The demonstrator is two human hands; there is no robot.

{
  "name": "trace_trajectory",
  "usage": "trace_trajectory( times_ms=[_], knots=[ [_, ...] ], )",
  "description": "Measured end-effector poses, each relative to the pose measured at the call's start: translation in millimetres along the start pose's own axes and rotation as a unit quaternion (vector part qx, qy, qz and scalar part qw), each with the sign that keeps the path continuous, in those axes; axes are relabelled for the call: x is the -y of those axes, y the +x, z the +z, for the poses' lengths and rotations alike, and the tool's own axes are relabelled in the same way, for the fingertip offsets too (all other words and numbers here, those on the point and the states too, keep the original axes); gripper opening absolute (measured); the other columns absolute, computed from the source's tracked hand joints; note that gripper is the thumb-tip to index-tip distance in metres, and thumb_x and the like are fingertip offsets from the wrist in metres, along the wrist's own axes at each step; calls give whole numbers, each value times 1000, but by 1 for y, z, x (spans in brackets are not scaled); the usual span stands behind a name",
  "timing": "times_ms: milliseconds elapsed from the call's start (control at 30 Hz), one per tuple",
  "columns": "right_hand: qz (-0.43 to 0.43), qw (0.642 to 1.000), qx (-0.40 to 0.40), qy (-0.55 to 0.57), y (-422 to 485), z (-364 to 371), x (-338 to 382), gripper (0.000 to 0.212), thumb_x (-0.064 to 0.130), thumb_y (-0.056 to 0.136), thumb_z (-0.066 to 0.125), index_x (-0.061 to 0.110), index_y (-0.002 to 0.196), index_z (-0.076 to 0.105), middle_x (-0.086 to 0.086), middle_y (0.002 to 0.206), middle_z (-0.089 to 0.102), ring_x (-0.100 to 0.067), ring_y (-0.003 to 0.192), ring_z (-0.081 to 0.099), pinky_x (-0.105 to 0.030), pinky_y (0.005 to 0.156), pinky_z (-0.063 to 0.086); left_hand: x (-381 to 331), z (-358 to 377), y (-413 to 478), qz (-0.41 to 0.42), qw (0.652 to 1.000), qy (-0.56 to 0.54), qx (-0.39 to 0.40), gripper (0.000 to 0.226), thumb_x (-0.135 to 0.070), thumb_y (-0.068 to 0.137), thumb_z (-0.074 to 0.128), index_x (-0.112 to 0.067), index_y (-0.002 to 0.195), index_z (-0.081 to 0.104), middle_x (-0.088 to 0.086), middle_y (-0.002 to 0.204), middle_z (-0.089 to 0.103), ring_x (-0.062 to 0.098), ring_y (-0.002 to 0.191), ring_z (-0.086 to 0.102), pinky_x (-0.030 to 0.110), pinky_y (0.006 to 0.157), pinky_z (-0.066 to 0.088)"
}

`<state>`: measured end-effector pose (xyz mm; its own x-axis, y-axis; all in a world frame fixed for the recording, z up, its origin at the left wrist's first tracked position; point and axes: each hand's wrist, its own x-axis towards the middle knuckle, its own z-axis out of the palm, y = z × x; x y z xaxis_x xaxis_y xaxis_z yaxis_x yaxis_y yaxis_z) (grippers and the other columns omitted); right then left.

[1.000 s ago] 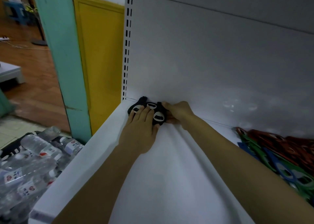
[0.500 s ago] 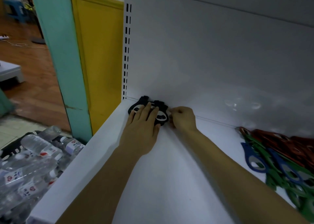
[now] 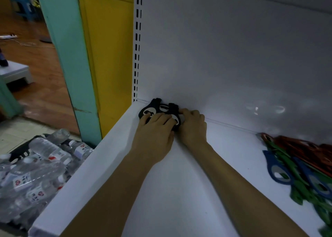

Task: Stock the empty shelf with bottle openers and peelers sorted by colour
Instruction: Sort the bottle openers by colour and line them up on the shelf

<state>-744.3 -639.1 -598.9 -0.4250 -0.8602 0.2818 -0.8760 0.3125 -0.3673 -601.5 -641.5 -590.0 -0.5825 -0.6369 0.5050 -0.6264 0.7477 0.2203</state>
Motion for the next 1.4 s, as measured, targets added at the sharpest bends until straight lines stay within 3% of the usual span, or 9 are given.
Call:
trace_trajectory(
  times_ms=[200, 333, 400, 533, 667, 767, 933, 1167, 1400],
  knots=[
    [8, 999, 6, -38, 0, 1, 2, 35, 17, 91, 50, 15, 126, 52, -11, 125, 47, -29, 113, 41, -29, 84, 30, 1, 3, -2, 6, 1000, -15, -18, 27, -11, 81, 63, -10, 107, 66, 8, 112, 66, 29, 107, 60, 43, 90, 44],
    [-7, 990, 113, 78, 3, -22, -2, 28, 7, 91, 46, 10, 117, 57, -18, 133, 49, -34, 123, 44, -31, 92, 36, -4, -4, -1, 9, 1000, -6, -16, 34, -13, 85, 59, -6, 118, 61, 11, 122, 62, 29, 116, 55, 43, 99, 39],
    [-14, 980, 148, 135, -6, -50, -10, 42, -1, 93, 41, 3, 134, 46, -15, 143, 44, -28, 131, 41, -25, 103, 30, -10, -11, -3, 40, 999, 7, -12, 37, -12, 88, 57, -3, 124, 58, 14, 127, 59, 30, 120, 54, 42, 103, 38],
    [-25, 985, 45, 165, -45, -100, -41, 43, -4, 93, 43, 5, 135, 48, -10, 139, 49, -22, 128, 44, -11, 96, 26, -41, -16, -6, 123, 991, 34, 33, 50, -26, 97, 46, -9, 143, 37, 7, 151, 33, 23, 140, 30, 37, 115, 17],
    [23, 977, -39, 209, -100, -147, -89, 34, 5, 95, 50, 10, 128, 54, -3, 130, 56, -16, 120, 50, -20, 97, 37, -115, -15, 0, 238, 970, 18, 39, 57, -30, 95, 48, -10, 146, 30, 8, 154, 26, 23, 141, 27, 40, 115, 20],
    [63, 969, -113, 212, -149, -182, -140, 30, 1, 92, 50, 8, 119, 60, -5, 119, 62, -15, 109, 57, -29, 97, 45, -195, -4, 1, 298, 953, -52, 34, 54, -27, 90, 56, -9, 139, 43, 9, 147, 41, 24, 134, 40, 40, 110, 31],
    [168, 948, -251, 100, -229, -231, -229, 26, -4, 89, 47, 1, 109, 62, -13, 107, 67, -23, 97, 61, -29, 85, 46, -319, 37, -16, 324, 931, -142, 92, 55, -39, 95, 43, -23, 146, 29, -2, 155, 22, 17, 140, 23, 33, 110, 18],
    [313, 932, -167, -73, -275, -249, -310, 34, 13, 89, 46, 12, 121, 58, -14, 119, 60, -35, 109, 53, -43, 84, 46, -390, 77, -24, 381, 903, -158, 117, 52, -48, 94, 41, -26, 141, 38, -6, 152, 29, 14, 140, 22, 30, 111, 12],
    [333, 918, -140, -166, -268, -250, -327, 21, 31, 88, 55, 15, 89, 68, -9, 100, 62, -33, 98, 53, -36, 72, 40, -395, 96, -12, 369, 893, -226, 125, 36, -27, 95, 48, -25, 131, 52, -9, 145, 40, 13, 135, 30, 27, 108, 16]
  ],
)
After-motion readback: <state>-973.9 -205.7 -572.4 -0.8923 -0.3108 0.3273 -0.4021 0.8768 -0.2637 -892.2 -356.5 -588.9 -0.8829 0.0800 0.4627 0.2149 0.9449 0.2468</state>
